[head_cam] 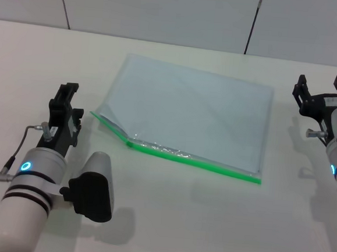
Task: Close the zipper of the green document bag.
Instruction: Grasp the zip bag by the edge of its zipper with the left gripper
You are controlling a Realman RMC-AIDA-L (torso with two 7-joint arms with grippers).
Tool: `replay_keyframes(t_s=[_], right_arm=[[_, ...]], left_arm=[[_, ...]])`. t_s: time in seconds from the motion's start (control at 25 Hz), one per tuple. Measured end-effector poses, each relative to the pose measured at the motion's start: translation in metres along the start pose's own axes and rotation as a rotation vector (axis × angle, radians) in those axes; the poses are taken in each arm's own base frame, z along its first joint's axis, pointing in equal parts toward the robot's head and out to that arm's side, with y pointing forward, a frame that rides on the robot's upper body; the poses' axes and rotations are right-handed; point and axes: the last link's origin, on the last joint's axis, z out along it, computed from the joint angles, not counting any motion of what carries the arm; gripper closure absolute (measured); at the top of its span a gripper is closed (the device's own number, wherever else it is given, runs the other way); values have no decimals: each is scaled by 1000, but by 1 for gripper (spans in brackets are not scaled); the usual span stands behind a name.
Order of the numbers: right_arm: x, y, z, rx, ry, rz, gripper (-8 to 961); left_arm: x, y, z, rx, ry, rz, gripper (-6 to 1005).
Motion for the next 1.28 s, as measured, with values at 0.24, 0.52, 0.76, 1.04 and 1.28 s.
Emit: replay_keyframes(t_s=[0.24,0.52,0.76,1.04,1.28], right_arm=[[0,0,0,0,0,0,190],[0,0,0,1,0,1,191],[0,0,0,2,1,2,191],[0,0,0,2,1,2,191],[0,0,0,2,1,2,191]], left_arm=[[5,0,1,-7,32,-5,355],[6,4,1,-35,39,-47,367],[5,5,1,-36,29,-74,377],[4,6,1,-42,24,-113,389],[1,7,3,-50,18,-145,399]])
